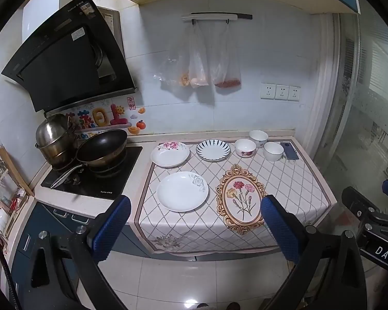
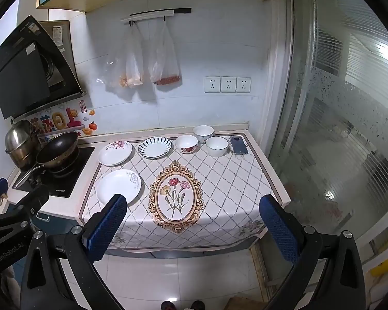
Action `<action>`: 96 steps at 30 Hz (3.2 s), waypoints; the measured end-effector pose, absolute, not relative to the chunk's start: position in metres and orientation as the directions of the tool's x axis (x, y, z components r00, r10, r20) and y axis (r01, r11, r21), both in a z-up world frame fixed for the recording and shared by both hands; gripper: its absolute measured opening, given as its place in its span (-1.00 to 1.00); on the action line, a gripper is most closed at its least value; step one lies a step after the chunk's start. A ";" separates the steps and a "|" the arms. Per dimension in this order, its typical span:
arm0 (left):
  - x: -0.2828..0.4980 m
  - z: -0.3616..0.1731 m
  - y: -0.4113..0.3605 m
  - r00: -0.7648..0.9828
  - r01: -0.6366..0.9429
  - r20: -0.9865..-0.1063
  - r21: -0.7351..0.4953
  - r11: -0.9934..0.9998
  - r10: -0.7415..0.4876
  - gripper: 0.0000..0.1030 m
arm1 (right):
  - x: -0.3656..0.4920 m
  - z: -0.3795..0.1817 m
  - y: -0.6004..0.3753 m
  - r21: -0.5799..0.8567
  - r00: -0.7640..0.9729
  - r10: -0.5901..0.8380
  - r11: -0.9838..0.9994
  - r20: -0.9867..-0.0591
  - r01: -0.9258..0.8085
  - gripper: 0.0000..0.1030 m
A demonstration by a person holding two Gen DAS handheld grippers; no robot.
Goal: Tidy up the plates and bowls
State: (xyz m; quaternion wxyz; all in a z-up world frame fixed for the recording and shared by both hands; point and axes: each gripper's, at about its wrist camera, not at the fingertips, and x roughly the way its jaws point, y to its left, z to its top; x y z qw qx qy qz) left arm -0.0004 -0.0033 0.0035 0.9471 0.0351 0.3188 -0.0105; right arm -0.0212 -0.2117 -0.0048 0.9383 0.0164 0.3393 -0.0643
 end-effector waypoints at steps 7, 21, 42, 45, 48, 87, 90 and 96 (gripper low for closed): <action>-0.001 0.008 -0.002 0.797 0.040 -0.604 0.058 0.998 0.003 1.00 | -0.020 -0.007 -0.210 -0.014 0.760 -0.111 0.991 -0.640 0.133 1.00; 0.001 0.005 0.002 0.796 0.040 -0.605 0.052 0.998 0.000 1.00 | -0.015 -0.009 -0.207 -0.007 0.756 -0.107 0.991 -0.646 0.134 1.00; 0.005 0.002 0.007 0.796 0.037 -0.605 0.043 0.998 -0.003 1.00 | -0.010 -0.011 -0.198 -0.006 0.759 -0.104 0.991 -0.642 0.131 1.00; 0.006 0.003 0.007 0.796 0.036 -0.605 0.044 0.998 -0.002 1.00 | -0.010 -0.010 -0.197 -0.004 0.759 -0.103 0.991 -0.643 0.131 1.00; 0.006 0.002 0.008 0.797 0.035 -0.605 0.044 0.998 -0.002 1.00 | -0.010 -0.010 -0.197 -0.005 0.759 -0.104 0.991 -0.643 0.132 1.00; 0.189 -0.132 0.096 0.633 -0.107 -0.764 0.068 0.992 0.121 1.00 | 0.137 -0.128 -0.167 0.235 0.636 0.157 0.971 -0.756 0.038 1.00; 0.231 -0.174 0.116 0.518 -0.141 -0.851 0.019 0.990 0.091 0.98 | 0.189 -0.175 -0.160 0.280 0.566 0.227 0.960 -0.793 0.008 0.99; 0.305 -0.255 0.149 0.338 -0.227 -0.940 -0.038 0.973 0.042 0.77 | 0.297 -0.278 -0.154 0.405 0.381 0.375 0.914 -0.845 -0.003 0.82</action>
